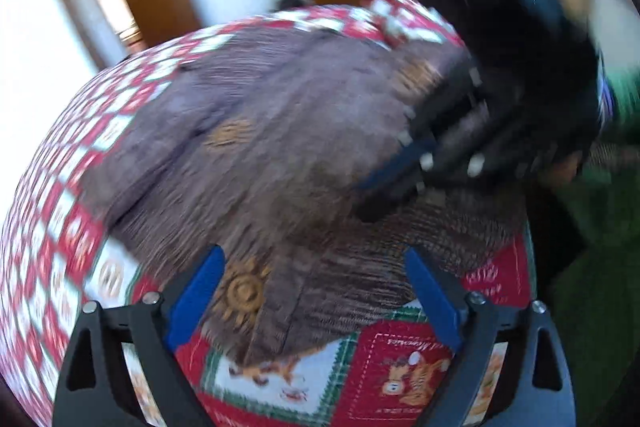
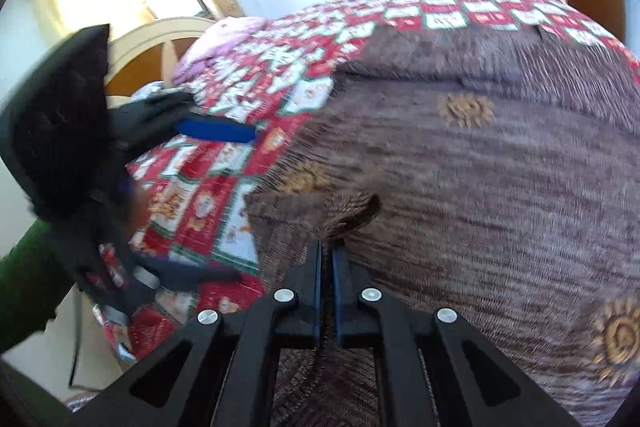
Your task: Fold small clothes
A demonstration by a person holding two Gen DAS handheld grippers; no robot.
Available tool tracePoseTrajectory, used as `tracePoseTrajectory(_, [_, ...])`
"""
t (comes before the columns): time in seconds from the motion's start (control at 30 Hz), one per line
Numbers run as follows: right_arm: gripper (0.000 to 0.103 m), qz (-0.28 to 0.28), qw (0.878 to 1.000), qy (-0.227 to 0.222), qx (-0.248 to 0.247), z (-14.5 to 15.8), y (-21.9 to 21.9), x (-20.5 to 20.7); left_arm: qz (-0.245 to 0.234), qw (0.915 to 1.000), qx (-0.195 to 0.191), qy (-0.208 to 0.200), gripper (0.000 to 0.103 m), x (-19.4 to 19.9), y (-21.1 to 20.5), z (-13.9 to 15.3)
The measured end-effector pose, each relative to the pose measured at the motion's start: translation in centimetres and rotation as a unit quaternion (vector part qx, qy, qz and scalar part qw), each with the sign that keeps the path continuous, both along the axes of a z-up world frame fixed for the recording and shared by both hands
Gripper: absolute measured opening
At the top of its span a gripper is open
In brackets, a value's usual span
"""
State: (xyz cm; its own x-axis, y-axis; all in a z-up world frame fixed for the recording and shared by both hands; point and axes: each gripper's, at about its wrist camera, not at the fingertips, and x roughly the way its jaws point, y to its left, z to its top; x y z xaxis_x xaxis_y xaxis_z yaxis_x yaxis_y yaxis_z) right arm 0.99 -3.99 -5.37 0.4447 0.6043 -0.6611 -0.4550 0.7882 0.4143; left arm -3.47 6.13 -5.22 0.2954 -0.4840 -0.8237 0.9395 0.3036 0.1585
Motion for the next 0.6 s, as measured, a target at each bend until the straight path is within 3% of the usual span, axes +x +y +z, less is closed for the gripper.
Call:
tracePoseTrajectory(0.17, [0.004,0.037,0.998,0.0,0.049,1.9,-0.2,-0.1,-0.061,0.9973,0.018,0.035,0.094,1.3,-1.7,-1.3])
tracePoseTrajectory(0.27, [0.004,0.007,1.0,-0.018,0.0,2.6,-0.9,0.1,-0.05,0.9977,0.043,0.016,0.094,2.5,-2.5,-2.5])
tracePoseTrajectory(0.37, [0.005,-0.033,0.999,-0.013,0.019,3.2,-4.0,-0.1,-0.037,0.9969,0.042,0.056,0.094,4.0,-2.4,-3.7])
tracePoseTrajectory(0.43, [0.005,-0.057,0.998,-0.009,0.022,3.1,-5.7,-0.4,-0.027,0.9966,0.044,0.065,0.09,4.5,-2.5,-4.8])
tracePoseTrajectory(0.47, [0.005,-0.07,0.997,-0.004,0.02,2.8,-6.6,-0.6,-0.029,0.9976,0.027,0.057,0.088,4.2,-2.5,-4.7])
tracePoseTrajectory(0.5, [0.005,-0.08,0.997,0.001,0.016,2.5,-7.1,-0.6,-0.033,0.9982,0.011,0.05,0.074,3.8,-2.3,-4.5])
tracePoseTrajectory(0.57, [0.005,-0.107,0.994,0.014,0.004,1.8,-8.8,-1.2,-0.044,0.9983,-0.001,0.038,0.064,2.7,-2.4,-4.4])
tracePoseTrajectory(0.6, [0.005,-0.117,0.993,0.019,0.005,1.6,-9.5,-1.5,-0.05,0.9984,0.0,0.028,0.064,2.1,-2.6,-4.5])
